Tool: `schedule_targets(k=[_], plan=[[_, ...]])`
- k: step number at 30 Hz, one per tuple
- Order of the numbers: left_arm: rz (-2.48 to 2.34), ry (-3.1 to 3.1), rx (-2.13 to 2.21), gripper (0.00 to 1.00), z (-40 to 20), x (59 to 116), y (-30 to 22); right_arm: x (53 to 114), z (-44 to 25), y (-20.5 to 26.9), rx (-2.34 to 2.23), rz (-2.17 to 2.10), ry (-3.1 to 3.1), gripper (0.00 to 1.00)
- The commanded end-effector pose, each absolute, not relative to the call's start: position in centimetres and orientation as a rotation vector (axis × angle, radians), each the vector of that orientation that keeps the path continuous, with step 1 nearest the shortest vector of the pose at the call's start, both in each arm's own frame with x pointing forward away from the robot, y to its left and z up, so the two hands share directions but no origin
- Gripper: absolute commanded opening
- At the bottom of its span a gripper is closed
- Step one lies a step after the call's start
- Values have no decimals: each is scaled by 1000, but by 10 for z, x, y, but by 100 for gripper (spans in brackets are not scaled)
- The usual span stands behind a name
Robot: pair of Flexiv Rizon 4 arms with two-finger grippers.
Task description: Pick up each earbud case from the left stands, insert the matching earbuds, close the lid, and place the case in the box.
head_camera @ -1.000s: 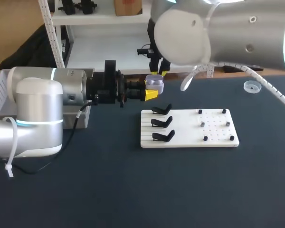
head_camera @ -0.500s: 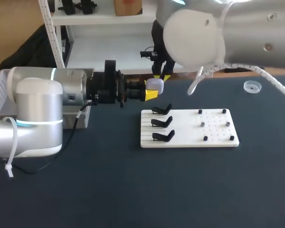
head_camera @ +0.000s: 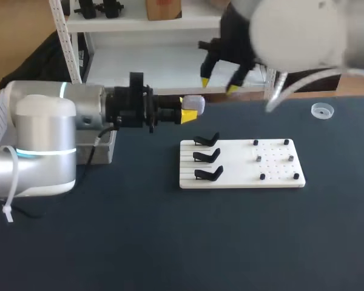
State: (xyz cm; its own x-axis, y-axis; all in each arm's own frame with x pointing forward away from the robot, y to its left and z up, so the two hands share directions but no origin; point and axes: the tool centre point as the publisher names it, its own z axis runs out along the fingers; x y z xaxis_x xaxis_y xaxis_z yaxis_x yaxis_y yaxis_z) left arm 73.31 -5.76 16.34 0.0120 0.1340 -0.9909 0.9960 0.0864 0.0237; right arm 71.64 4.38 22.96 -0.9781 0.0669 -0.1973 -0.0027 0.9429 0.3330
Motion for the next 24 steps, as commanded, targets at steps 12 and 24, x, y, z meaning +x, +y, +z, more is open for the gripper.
schedule_targets(k=[12, 24], plan=[[-890, 1389, 1260, 0, 193, 777, 83, 634, 186, -5, 372, 558, 2820, 100], [-806, 1446, 1281, 0, 165, 818, 182, 616, 178, -5, 437, 547, 2814, 100]])
